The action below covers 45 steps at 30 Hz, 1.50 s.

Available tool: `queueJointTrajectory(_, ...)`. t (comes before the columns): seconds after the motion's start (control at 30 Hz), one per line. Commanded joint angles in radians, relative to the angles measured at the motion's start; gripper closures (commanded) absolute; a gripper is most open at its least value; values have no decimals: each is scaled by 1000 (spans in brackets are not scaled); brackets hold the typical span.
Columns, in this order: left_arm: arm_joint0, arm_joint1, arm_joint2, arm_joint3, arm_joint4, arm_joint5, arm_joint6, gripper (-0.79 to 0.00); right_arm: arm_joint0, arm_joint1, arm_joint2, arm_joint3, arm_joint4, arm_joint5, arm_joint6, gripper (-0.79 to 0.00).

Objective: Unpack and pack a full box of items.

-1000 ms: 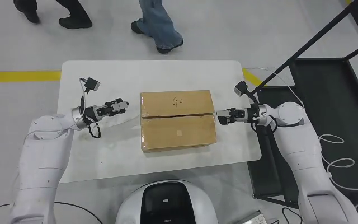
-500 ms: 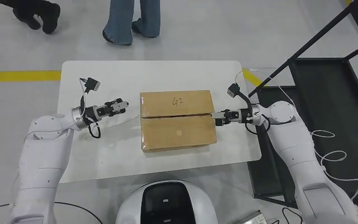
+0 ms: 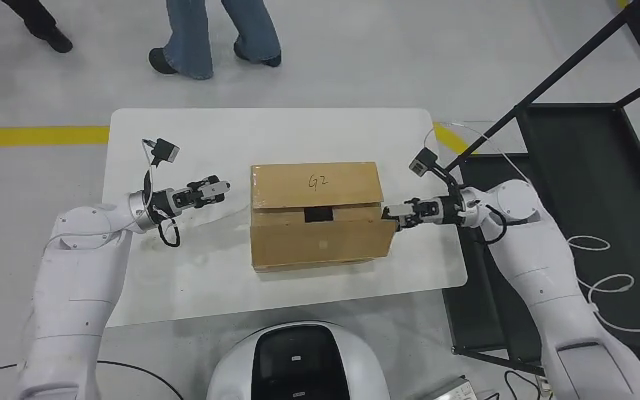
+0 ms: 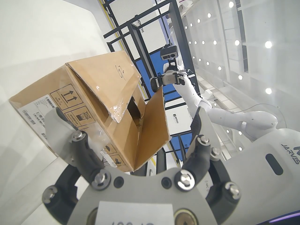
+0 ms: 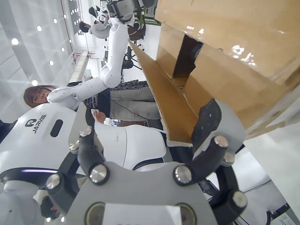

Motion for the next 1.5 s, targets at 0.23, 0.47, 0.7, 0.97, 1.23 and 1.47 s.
queueJointTrajectory(0.23, 0, 0, 0, 0, 0, 0, 0, -785, -68, 55, -37, -199, 41, 33, 33, -785)
queueJointTrajectory(0.47, 0, 0, 0, 0, 0, 0, 0, -785, -86, 92, -130, -230, -59, 29, 29, -785)
queueJointTrajectory(0.7, 0, 0, 0, 0, 0, 0, 0, -785, -73, 107, -238, -148, -115, -4, -4, -785)
queueJointTrajectory(0.97, 0, 0, 0, 0, 0, 0, 0, -785, -17, 105, -321, -50, -89, -64, -64, -785)
queueJointTrajectory(1.23, 0, 0, 0, 0, 0, 0, 0, -785, -5, 117, -341, -58, -54, -109, -109, -785)
queueJointTrajectory(1.47, 17, 1, 11, -35, 18, 10, 19, -785, -77, 177, -229, -188, 50, -94, -95, -785)
